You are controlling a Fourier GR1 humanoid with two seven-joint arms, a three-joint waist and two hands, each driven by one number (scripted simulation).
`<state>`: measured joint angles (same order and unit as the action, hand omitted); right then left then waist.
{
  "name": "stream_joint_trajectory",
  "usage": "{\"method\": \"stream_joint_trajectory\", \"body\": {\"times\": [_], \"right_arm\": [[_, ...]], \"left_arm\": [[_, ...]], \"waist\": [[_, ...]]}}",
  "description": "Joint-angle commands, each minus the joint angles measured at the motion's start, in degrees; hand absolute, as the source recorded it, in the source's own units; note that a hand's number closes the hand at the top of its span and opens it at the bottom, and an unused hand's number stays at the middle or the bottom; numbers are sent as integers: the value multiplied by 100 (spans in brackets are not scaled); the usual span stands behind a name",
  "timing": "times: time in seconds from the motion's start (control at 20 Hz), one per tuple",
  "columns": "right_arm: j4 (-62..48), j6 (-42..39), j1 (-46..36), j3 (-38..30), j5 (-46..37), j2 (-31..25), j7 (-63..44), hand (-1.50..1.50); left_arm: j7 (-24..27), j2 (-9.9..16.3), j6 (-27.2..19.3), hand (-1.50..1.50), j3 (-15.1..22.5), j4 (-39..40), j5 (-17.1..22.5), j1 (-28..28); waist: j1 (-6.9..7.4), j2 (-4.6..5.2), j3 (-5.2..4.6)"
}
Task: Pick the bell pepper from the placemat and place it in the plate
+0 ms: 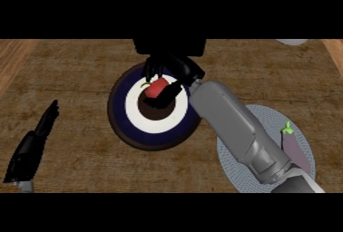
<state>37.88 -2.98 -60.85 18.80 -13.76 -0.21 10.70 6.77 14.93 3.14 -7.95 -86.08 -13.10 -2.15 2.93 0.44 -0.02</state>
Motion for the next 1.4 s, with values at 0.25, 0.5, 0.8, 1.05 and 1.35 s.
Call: {"method": "stream_joint_trajectory", "body": {"times": [0.25, 0.5, 0.8, 1.05, 1.35], "right_arm": [[-236, 1074, -7, 744, 1609, 21, 200, -150], [-229, 1138, 96, -137, 2187, 21, 496, -150], [-1065, 567, 33, -1147, 2636, -475, 963, -150], [-1494, -394, 126, -1837, 3187, -998, 1548, -150], [-2158, -1337, 156, -2062, 3119, -1767, 2547, -150]], "left_arm": [[-34, -179, -65, 0, 163, -129, -132, -20], [-182, -124, -107, 0, 19, -100, -105, 81], [-69, -128, -223, 0, -32, 23, -214, 61], [188, -60, 15, 0, -96, -105, -7, -215], [149, -18, 17, 0, -49, -14, -105, 12]], "waist": [[145, 28, 4], [-118, -6, 7], [-128, 32, 7], [-31, 54, 10], [96, 126, 17]]}}
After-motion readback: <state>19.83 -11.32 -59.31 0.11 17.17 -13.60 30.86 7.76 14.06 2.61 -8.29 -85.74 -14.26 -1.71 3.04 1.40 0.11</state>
